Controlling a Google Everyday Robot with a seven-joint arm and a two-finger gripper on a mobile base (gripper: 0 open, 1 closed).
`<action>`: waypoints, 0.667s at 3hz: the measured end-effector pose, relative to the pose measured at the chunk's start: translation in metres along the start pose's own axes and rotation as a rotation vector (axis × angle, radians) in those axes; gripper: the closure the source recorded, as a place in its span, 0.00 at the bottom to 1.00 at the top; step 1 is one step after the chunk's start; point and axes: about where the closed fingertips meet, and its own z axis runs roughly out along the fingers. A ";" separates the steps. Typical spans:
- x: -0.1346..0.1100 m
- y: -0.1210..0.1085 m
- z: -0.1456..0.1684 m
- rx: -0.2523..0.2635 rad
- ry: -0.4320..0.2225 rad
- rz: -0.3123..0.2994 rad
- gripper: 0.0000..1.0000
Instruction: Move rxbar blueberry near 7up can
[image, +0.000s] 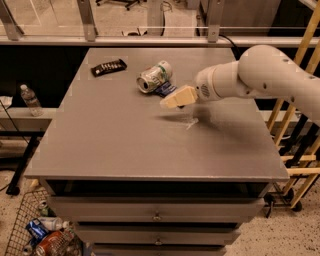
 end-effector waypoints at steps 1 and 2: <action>-0.006 -0.006 -0.028 0.044 -0.021 -0.010 0.00; -0.007 -0.013 -0.062 0.105 -0.030 -0.011 0.00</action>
Offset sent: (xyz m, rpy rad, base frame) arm -0.0482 -0.0818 0.0671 -0.0434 -0.1161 -0.1597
